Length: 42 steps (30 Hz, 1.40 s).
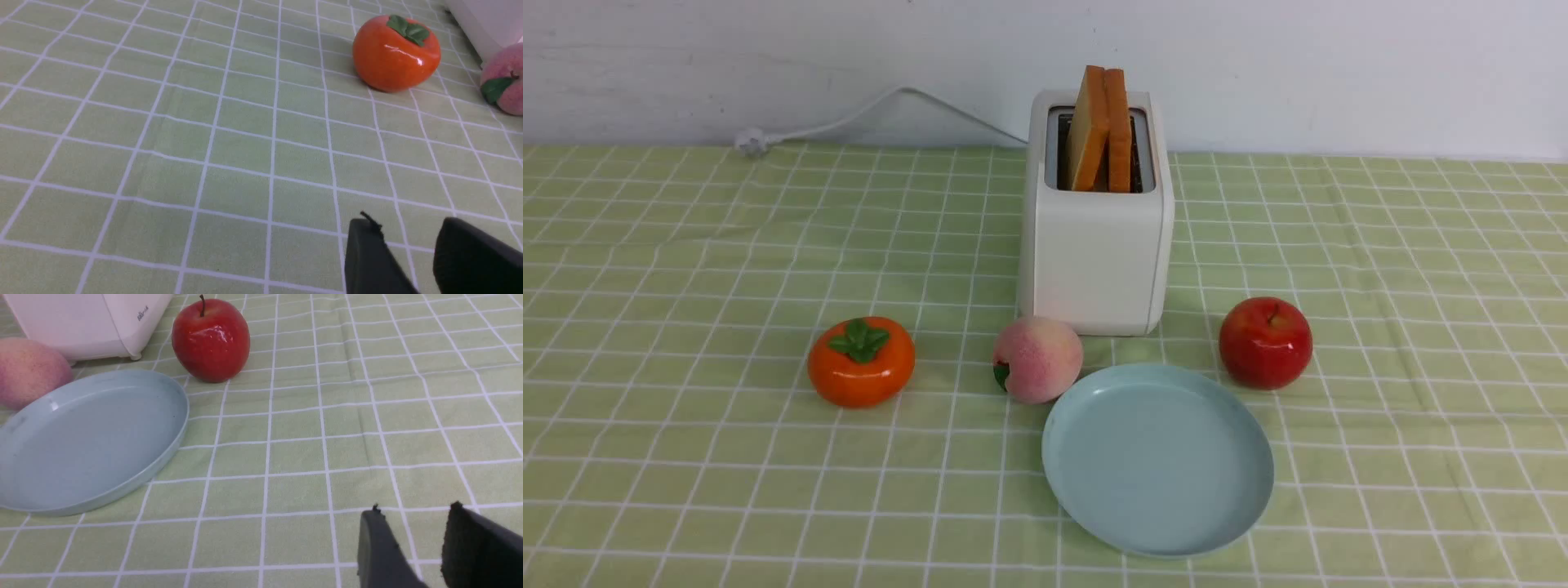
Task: Take toasted bread from bread machine on green coffee tablecloth place on plate.
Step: 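Reach for a toast slice standing in the toaster with the left gripper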
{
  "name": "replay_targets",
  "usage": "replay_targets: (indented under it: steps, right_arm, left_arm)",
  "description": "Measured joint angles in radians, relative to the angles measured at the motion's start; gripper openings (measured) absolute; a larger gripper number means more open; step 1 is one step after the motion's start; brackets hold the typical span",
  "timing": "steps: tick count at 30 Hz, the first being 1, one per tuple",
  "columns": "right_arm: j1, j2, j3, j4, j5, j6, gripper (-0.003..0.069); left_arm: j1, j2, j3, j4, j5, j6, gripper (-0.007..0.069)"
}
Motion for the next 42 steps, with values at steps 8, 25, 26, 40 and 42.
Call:
replay_targets:
  steps: [8, 25, 26, 40, 42]
  right_arm:
    - [0.0, 0.0, 0.0, 0.001, 0.0, 0.0, 0.024]
    - [0.0, 0.0, 0.0, 0.001, 0.0, 0.0, 0.024]
    - [0.0, 0.0, 0.0, 0.001, 0.0, 0.0, 0.024]
    - [0.0, 0.0, 0.0, 0.001, 0.0, 0.0, 0.024]
    - [0.0, 0.0, 0.0, 0.001, 0.0, 0.0, 0.024]
  left_arm:
    - [0.0, 0.0, 0.0, 0.0, 0.0, 0.0, 0.0237]
    - [0.0, 0.0, 0.0, 0.0, 0.0, 0.0, 0.0237]
    - [0.0, 0.0, 0.0, 0.0, 0.0, 0.0, 0.0237]
    - [0.0, 0.0, 0.0, -0.356, -0.336, -0.083, 0.0237]
    - [0.0, 0.0, 0.0, -0.45, -0.368, -0.098, 0.0237]
